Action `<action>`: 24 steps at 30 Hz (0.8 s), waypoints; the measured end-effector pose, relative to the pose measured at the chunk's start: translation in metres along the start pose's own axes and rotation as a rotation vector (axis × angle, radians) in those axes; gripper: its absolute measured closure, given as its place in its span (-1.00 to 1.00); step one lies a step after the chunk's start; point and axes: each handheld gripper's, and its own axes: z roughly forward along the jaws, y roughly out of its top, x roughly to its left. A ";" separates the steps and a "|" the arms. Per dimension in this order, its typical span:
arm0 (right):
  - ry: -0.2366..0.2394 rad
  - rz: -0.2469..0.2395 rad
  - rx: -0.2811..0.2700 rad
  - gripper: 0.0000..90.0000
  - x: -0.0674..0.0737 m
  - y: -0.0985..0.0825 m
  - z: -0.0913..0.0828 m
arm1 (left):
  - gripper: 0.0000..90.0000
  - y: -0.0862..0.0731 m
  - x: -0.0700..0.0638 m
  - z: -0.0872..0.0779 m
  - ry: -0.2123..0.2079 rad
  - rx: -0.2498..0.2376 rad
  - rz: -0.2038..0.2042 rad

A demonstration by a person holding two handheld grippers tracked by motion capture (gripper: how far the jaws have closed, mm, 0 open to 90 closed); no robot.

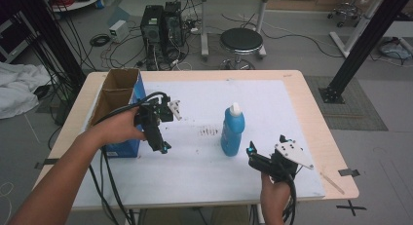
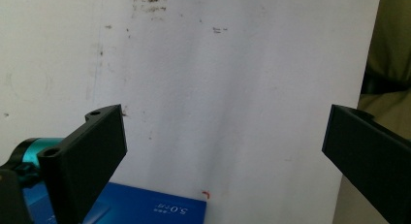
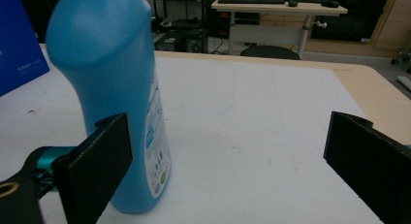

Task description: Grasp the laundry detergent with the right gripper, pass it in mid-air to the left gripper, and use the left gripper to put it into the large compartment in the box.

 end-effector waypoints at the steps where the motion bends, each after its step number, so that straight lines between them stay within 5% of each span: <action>1: 0.001 -0.003 -0.001 -0.94 0.002 0.000 0.000 | -0.95 0.000 0.000 0.000 0.000 0.000 -0.001; 24: 0.063 -0.021 -0.021 -0.94 0.051 0.009 0.001 | -0.95 -0.002 0.000 -0.001 0.002 -0.002 0.005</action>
